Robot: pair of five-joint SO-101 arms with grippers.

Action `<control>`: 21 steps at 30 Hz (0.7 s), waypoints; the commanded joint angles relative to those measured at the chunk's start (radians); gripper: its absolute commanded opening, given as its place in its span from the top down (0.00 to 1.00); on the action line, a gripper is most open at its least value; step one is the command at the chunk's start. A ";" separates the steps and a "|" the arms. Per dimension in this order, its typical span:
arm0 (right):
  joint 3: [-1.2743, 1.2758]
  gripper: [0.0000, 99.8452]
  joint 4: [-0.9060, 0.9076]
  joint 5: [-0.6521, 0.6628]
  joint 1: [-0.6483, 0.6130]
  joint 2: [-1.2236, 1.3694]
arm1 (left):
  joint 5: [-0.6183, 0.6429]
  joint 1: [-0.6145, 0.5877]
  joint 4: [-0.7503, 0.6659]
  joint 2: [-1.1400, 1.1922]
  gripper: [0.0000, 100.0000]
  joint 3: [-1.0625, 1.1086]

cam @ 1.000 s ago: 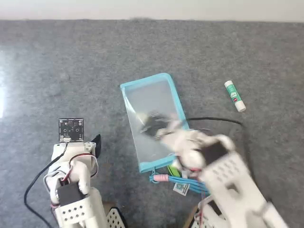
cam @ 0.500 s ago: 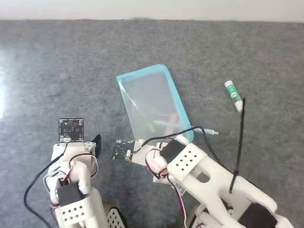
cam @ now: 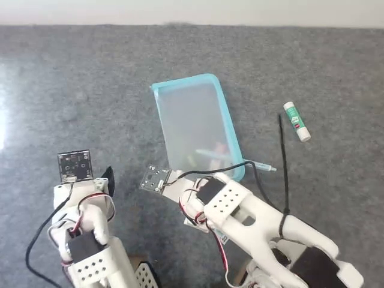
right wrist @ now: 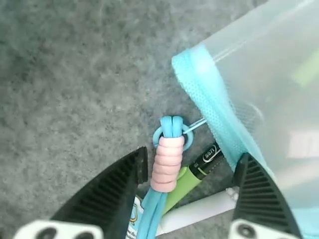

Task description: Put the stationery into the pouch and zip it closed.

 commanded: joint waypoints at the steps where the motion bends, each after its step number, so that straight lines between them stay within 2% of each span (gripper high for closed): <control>1: 0.018 0.72 -0.001 -0.015 0.001 0.065 | -0.012 -0.005 -0.028 0.003 0.72 -0.005; 6: -0.020 0.72 0.076 -0.021 0.001 0.059 | -0.012 -0.006 -0.029 0.003 0.72 -0.005; 9: -0.057 0.72 0.157 -0.077 -0.001 -0.008 | -0.011 -0.003 -0.031 0.003 0.72 -0.005; 15: -0.058 0.72 0.254 -0.089 -0.004 -0.119 | -0.008 -0.003 -0.032 0.003 0.72 -0.005; 18: -0.058 0.72 0.248 -0.114 -0.004 -0.111 | -0.008 -0.003 -0.032 0.003 0.72 -0.005; 21: -0.058 0.72 0.173 -0.209 -0.004 -0.076 | -0.008 -0.003 -0.031 0.003 0.72 -0.005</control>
